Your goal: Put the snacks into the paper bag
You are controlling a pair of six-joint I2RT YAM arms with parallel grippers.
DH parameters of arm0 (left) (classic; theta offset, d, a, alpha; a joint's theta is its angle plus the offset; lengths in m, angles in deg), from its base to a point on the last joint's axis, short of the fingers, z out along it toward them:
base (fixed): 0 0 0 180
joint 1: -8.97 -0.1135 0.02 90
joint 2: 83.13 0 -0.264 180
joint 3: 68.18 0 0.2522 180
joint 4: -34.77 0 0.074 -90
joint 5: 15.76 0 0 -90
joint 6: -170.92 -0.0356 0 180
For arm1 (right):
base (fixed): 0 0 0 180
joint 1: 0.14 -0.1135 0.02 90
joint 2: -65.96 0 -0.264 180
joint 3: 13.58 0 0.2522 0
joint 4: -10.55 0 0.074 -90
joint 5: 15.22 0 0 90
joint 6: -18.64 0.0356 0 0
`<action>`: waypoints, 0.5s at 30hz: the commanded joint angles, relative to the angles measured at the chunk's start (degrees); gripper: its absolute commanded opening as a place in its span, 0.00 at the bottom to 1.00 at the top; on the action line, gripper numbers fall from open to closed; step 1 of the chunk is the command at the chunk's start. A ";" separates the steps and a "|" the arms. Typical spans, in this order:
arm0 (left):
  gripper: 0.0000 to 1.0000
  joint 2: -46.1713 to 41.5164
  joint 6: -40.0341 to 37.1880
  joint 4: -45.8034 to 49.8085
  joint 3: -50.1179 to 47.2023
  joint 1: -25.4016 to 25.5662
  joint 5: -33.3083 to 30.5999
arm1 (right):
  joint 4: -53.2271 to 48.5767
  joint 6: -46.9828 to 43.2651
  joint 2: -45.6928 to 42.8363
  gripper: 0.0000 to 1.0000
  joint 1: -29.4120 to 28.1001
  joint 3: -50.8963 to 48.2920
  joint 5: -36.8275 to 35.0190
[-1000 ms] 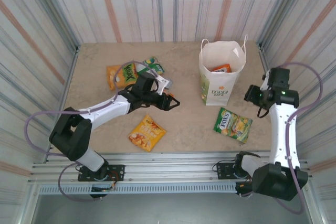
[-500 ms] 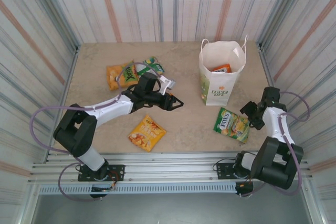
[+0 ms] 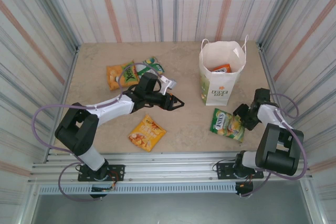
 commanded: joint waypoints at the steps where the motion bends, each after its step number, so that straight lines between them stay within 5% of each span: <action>1: 0.66 0.09 0.33 -0.32 -0.16 0.30 1.33 | -3.20 3.87 -1.43 0.71 -5.43 -2.91 2.20; 7: 0.64 0.06 3.37 -1.73 -1.84 0.56 1.27 | -5.95 9.61 -9.60 0.70 -16.78 -4.76 1.72; 15: 0.61 3.97 15.64 -11.56 -7.29 3.54 1.49 | -13.16 11.77 -22.49 0.69 -17.91 -3.85 -3.78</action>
